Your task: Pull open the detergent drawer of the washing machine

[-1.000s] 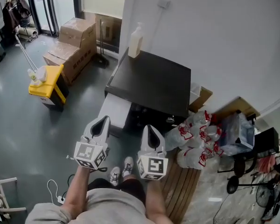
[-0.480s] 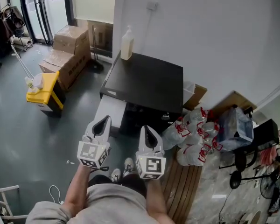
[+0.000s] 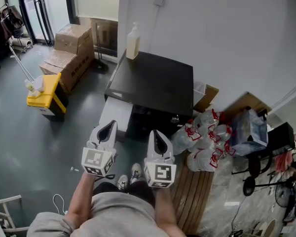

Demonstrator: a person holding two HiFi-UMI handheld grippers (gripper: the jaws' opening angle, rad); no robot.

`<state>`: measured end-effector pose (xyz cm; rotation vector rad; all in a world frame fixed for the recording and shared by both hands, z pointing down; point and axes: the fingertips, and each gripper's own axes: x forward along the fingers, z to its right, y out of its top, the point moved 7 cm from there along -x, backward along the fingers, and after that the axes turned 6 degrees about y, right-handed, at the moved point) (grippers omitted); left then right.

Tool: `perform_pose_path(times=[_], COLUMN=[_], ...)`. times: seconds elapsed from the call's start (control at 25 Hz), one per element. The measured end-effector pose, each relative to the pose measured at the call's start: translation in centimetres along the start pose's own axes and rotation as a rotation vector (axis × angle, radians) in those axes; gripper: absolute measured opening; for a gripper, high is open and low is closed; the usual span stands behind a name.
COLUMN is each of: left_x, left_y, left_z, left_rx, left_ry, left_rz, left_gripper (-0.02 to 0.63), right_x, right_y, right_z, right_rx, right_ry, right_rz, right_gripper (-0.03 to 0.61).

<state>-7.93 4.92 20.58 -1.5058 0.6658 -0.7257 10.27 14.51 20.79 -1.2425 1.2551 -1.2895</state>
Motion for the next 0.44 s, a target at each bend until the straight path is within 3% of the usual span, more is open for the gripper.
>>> perform_pose_path(times=[0.44], left_x=[-0.4], left_y=[-0.75], left_z=[-0.14], left_rx=[0.001], left_ry=[-0.004], left_rz=[-0.013], left_gripper=[0.017], right_x=[-0.3], right_y=[-0.52], right_z=[-0.5], right_rx=[0.015], right_ry=[-0.008], right_rz=[-0.006], right_gripper=[0.005])
